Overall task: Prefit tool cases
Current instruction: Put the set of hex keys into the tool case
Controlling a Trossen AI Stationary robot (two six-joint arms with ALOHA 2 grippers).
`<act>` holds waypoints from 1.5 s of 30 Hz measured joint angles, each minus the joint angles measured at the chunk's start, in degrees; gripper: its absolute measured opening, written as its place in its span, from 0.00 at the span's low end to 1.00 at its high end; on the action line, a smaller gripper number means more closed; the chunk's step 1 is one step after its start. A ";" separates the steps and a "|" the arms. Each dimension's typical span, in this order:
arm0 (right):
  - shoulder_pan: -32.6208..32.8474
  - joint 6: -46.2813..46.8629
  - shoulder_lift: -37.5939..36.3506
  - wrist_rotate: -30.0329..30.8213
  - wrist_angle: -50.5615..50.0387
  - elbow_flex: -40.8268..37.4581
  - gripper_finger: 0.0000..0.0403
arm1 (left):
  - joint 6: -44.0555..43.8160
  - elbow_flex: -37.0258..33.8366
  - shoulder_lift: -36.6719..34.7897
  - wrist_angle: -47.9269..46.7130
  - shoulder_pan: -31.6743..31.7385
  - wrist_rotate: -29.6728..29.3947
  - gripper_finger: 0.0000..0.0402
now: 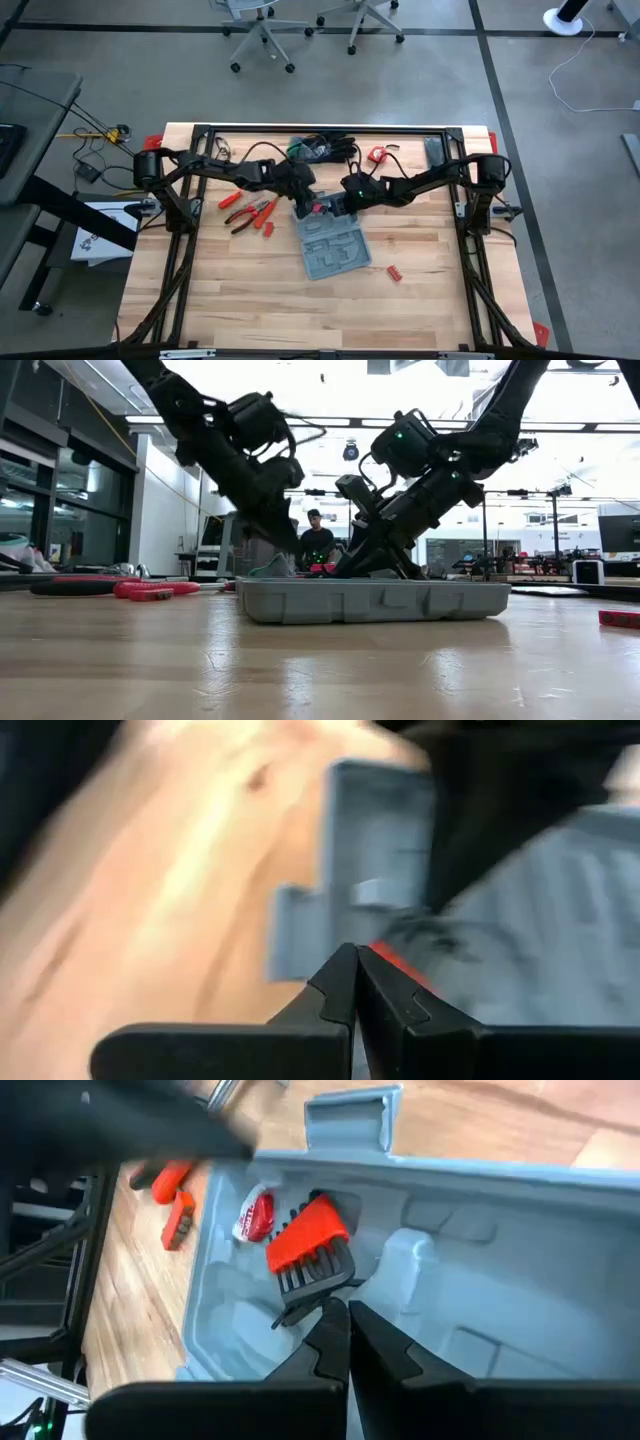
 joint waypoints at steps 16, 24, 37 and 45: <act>0.04 0.00 -0.07 -0.83 -0.20 0.00 0.00 | 1.82 2.49 8.78 0.92 4.38 9.82 0.00; 0.16 -0.02 0.96 -2.41 0.43 0.02 0.00 | 1.97 5.84 10.08 0.44 1.68 10.01 0.00; 2.29 -0.94 -1.57 1.04 -7.48 0.00 0.00 | 4.83 6.03 5.24 -6.93 2.57 10.86 0.00; 2.61 -4.43 -6.07 3.61 -15.84 -0.11 0.00 | 3.15 6.03 -0.31 -13.26 1.26 10.41 0.00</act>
